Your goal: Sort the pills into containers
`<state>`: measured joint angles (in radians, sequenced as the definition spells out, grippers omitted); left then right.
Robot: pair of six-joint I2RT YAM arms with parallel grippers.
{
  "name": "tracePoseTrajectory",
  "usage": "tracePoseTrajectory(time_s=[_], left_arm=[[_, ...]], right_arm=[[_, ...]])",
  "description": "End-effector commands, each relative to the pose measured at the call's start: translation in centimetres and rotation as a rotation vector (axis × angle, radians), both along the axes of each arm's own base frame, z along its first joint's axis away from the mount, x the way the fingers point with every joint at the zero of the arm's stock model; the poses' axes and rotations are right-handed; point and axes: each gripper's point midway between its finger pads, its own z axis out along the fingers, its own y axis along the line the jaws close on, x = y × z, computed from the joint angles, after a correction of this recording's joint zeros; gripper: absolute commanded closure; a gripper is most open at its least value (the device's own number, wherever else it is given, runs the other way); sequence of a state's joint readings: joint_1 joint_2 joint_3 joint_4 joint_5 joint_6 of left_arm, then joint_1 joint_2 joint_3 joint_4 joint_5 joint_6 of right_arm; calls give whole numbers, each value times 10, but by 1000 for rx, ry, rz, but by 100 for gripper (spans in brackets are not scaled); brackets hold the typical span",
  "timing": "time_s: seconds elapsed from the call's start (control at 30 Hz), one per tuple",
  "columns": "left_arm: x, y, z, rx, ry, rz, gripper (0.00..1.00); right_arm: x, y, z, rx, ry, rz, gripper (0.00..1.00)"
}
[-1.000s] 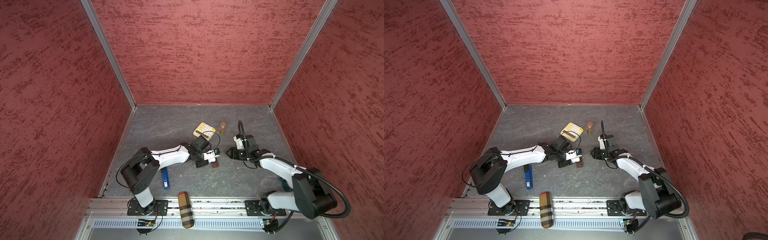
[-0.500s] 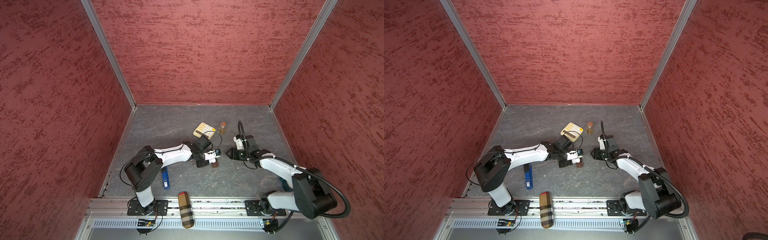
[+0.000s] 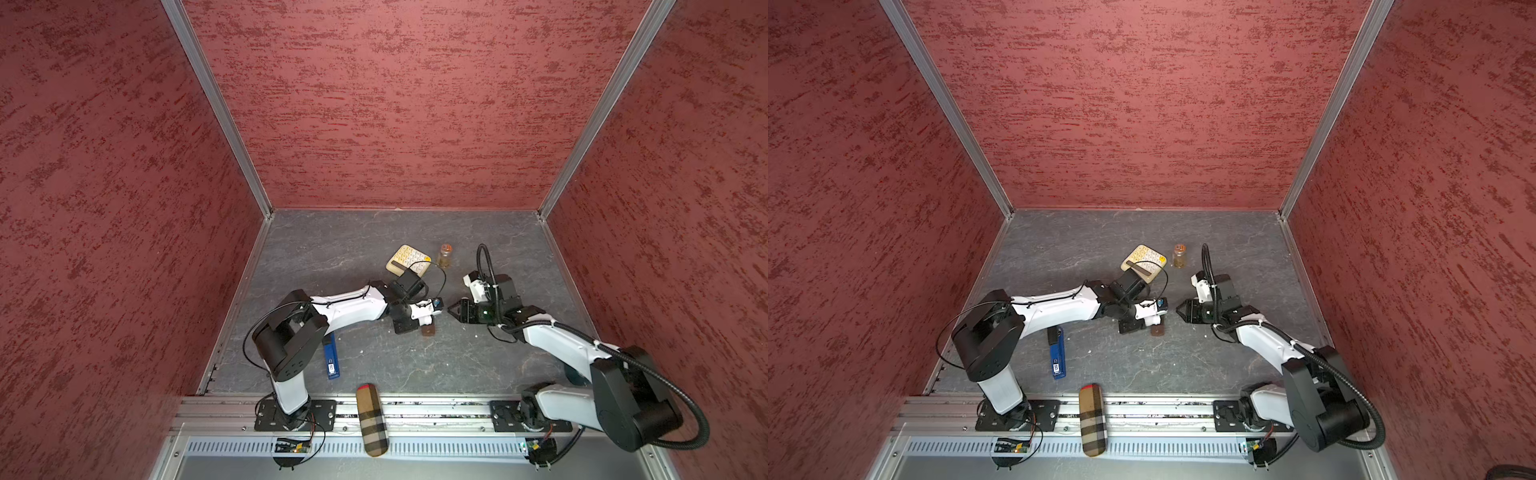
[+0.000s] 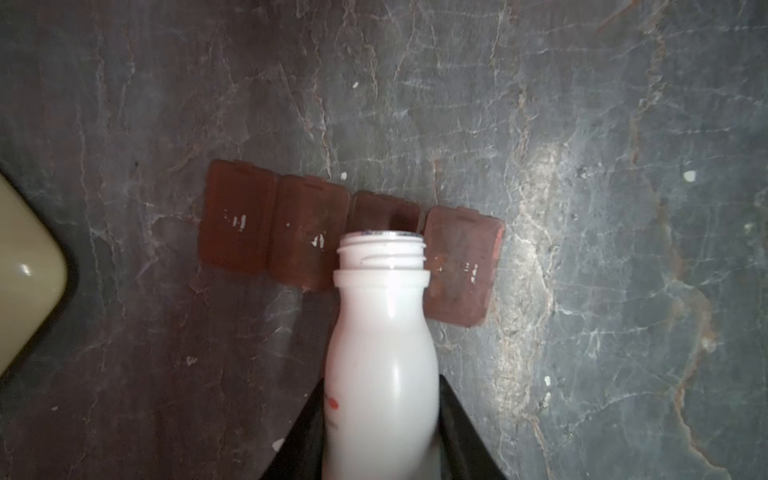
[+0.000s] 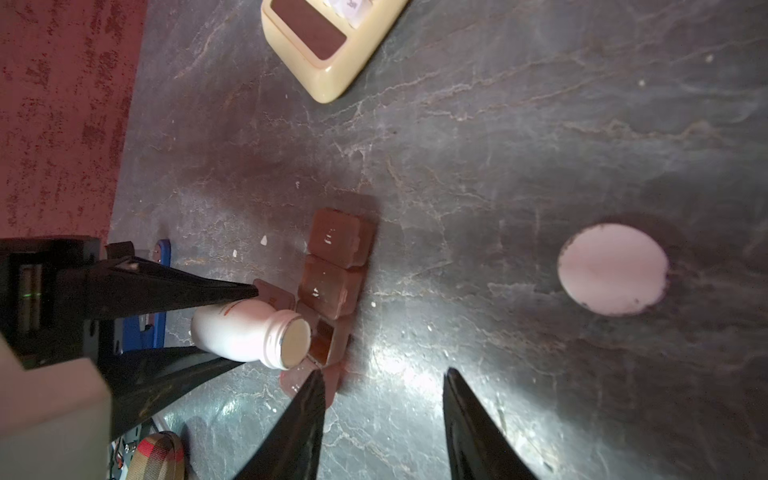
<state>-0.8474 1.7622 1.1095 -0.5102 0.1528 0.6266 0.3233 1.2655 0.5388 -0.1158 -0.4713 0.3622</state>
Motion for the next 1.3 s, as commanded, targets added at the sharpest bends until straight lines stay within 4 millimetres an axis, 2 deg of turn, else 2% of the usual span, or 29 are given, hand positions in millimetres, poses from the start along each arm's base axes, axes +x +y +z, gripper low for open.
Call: tracePoseTrajectory(time_s=[0.0, 0.8, 1.27], left_arm=[[0, -3, 2, 8, -2, -19, 100], [3, -3, 2, 19, -10, -23, 100], [1, -3, 6, 53, 8, -30, 100]], right_arm=[[-1, 4, 10, 33, -40, 24, 53], [-54, 11, 25, 205, 14, 72, 57], [-65, 8, 22, 227, 41, 54, 58]])
